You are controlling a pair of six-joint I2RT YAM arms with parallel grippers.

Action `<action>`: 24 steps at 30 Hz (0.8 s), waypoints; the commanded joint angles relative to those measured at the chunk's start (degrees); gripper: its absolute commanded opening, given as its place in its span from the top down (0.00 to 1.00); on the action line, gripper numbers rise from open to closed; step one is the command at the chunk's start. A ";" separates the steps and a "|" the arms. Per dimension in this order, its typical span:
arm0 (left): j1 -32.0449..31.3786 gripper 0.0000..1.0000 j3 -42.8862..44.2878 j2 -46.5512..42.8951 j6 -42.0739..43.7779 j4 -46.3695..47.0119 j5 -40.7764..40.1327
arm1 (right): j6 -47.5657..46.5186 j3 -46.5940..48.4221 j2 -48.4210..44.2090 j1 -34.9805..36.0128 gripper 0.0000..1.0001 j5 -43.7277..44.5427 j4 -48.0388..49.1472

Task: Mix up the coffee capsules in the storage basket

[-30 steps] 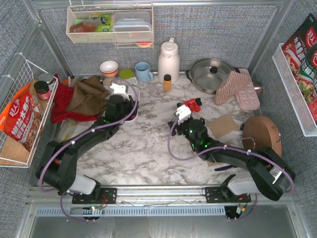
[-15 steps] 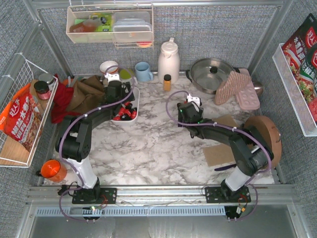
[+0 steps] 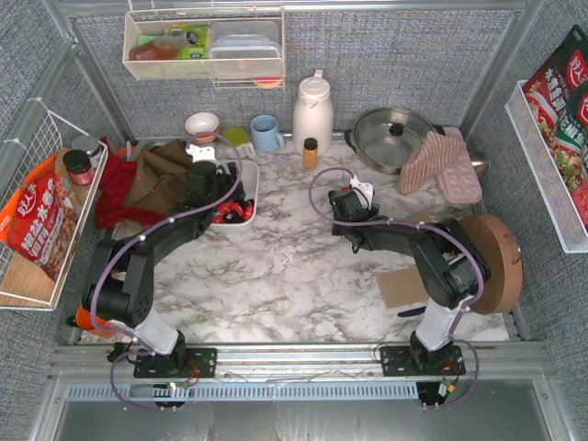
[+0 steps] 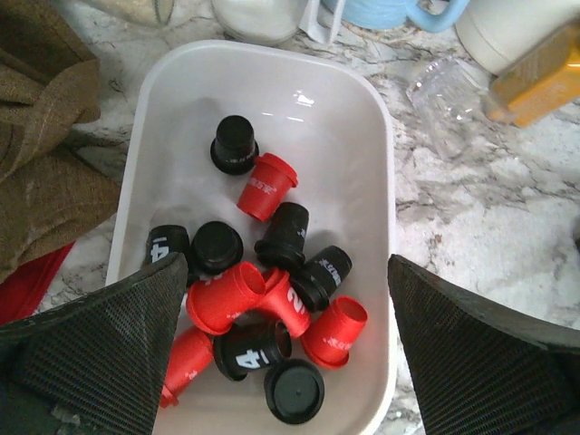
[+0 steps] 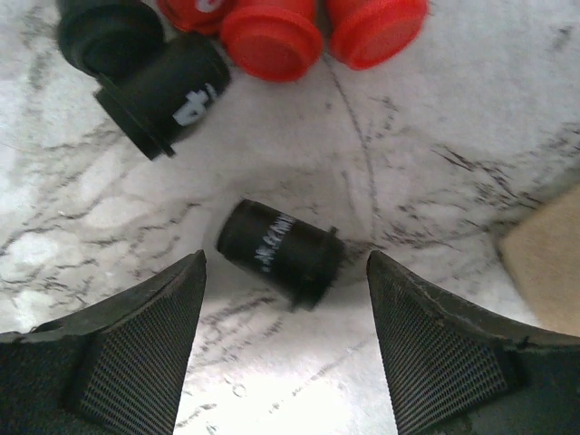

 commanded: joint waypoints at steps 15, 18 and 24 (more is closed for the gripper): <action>0.07 0.01 -4.32 -5.80 -0.91 1.60 6.25 | -1.64 0.31 3.57 -1.22 0.31 -3.16 8.16; 0.09 0.01 -4.57 -5.60 -1.39 1.71 6.97 | -2.19 -0.38 4.05 -1.48 0.32 -3.60 10.69; 0.13 0.01 -5.34 -5.69 -2.84 1.76 9.06 | -2.69 -0.46 3.98 -1.90 0.56 -4.86 10.70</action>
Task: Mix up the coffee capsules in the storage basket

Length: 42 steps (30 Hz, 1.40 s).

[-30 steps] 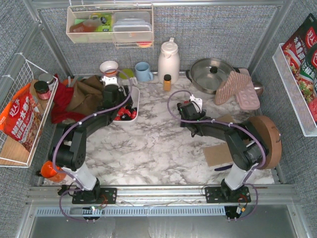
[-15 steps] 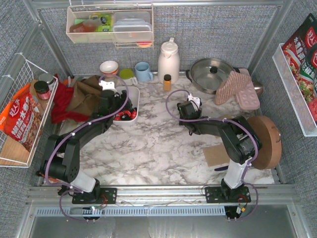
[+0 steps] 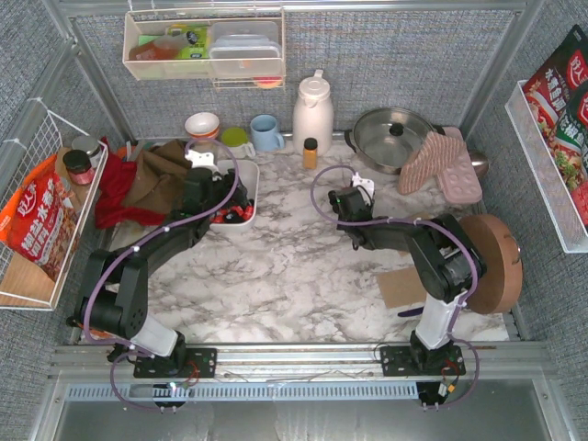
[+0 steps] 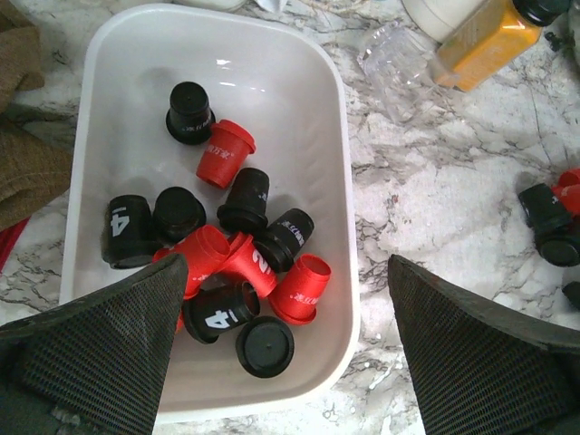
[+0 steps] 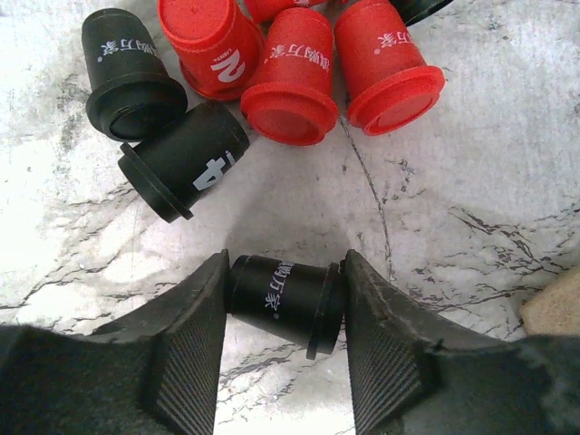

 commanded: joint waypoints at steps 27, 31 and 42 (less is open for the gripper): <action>-15.61 0.14 -3.67 -2.71 7.32 -2.98 27.30 | -44.35 -31.07 -8.25 10.64 0.68 -51.03 66.00; -16.58 0.20 -3.00 -0.56 6.55 -2.74 30.20 | -47.73 -31.87 -9.25 12.17 0.68 -50.65 66.31; -19.54 0.27 -1.31 3.48 4.18 -0.28 36.22 | -52.08 -32.89 -10.71 13.84 0.68 -50.00 66.38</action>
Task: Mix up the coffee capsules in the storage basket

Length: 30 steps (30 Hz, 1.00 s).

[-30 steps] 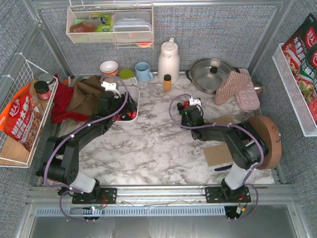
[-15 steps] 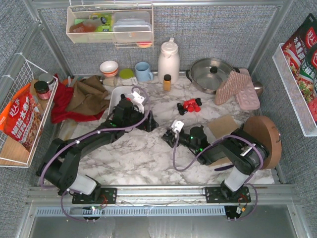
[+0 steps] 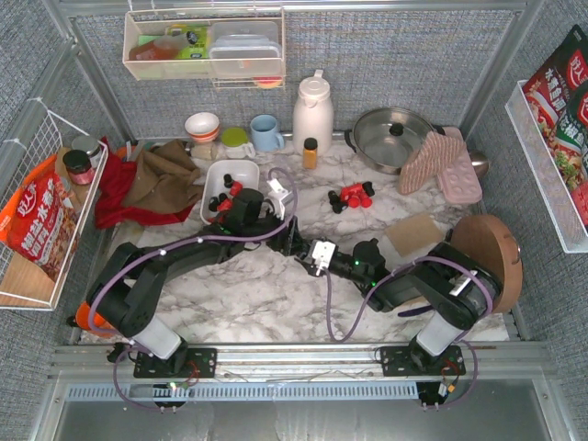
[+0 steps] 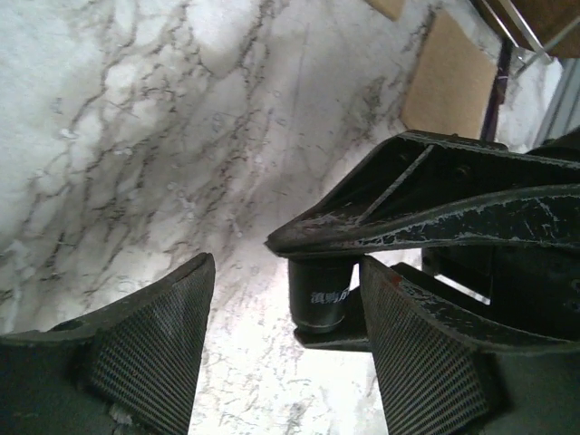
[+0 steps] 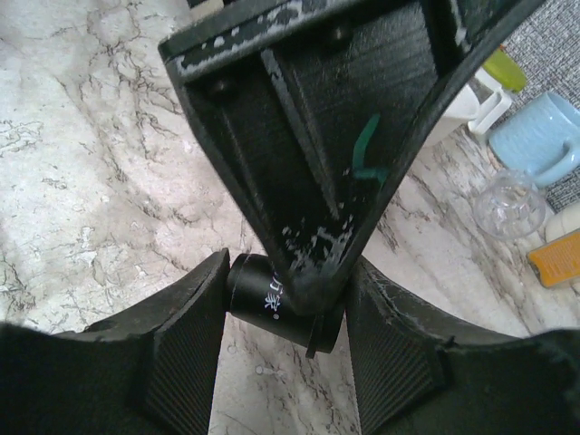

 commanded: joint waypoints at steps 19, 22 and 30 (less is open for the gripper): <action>-1.95 0.67 -5.44 -1.66 -4.82 10.34 -0.14 | 0.62 0.20 -1.24 0.53 0.56 4.75 3.11; -1.82 0.72 -5.05 -3.16 -4.61 8.81 -5.93 | 2.33 0.21 -1.57 0.52 0.40 6.98 3.08; 2.50 0.71 -2.88 -6.43 -4.62 3.50 -23.60 | 9.83 1.09 -5.69 -0.84 0.01 19.43 -1.33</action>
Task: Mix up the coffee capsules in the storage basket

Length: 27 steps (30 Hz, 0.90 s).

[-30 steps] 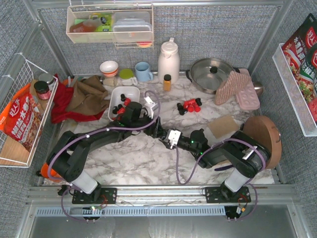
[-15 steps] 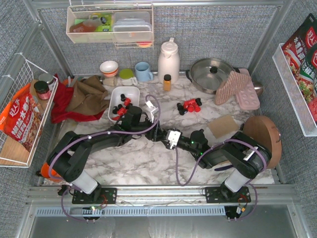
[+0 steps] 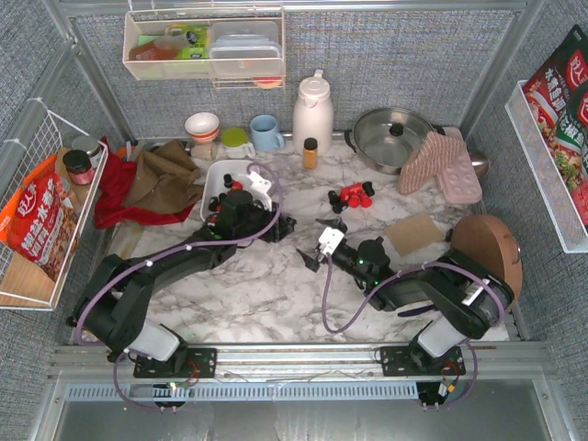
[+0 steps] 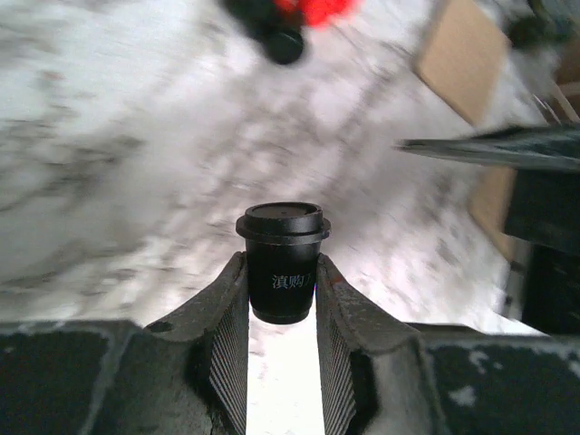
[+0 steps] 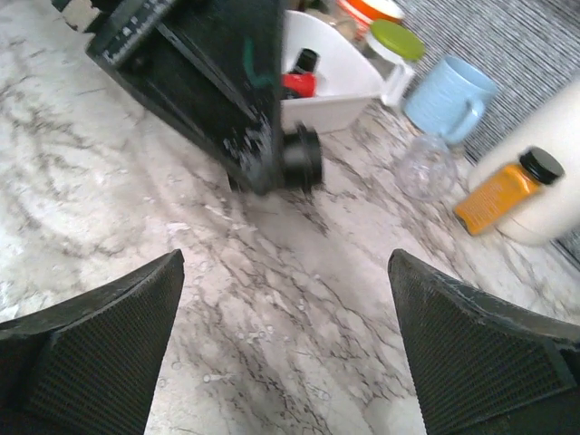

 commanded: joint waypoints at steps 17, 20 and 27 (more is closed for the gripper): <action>15.12 0.02 17.30 12.81 -1.27 -7.15 -38.89 | 43.19 29.94 -3.09 -10.21 0.02 43.67 -67.77; 16.39 0.01 21.23 16.02 -3.30 -9.97 -40.46 | 43.63 30.42 -0.83 -10.61 0.06 43.81 -65.67; 18.05 0.01 22.86 17.99 -7.36 -12.01 -39.16 | 48.91 33.76 4.62 -13.82 0.17 38.92 -64.79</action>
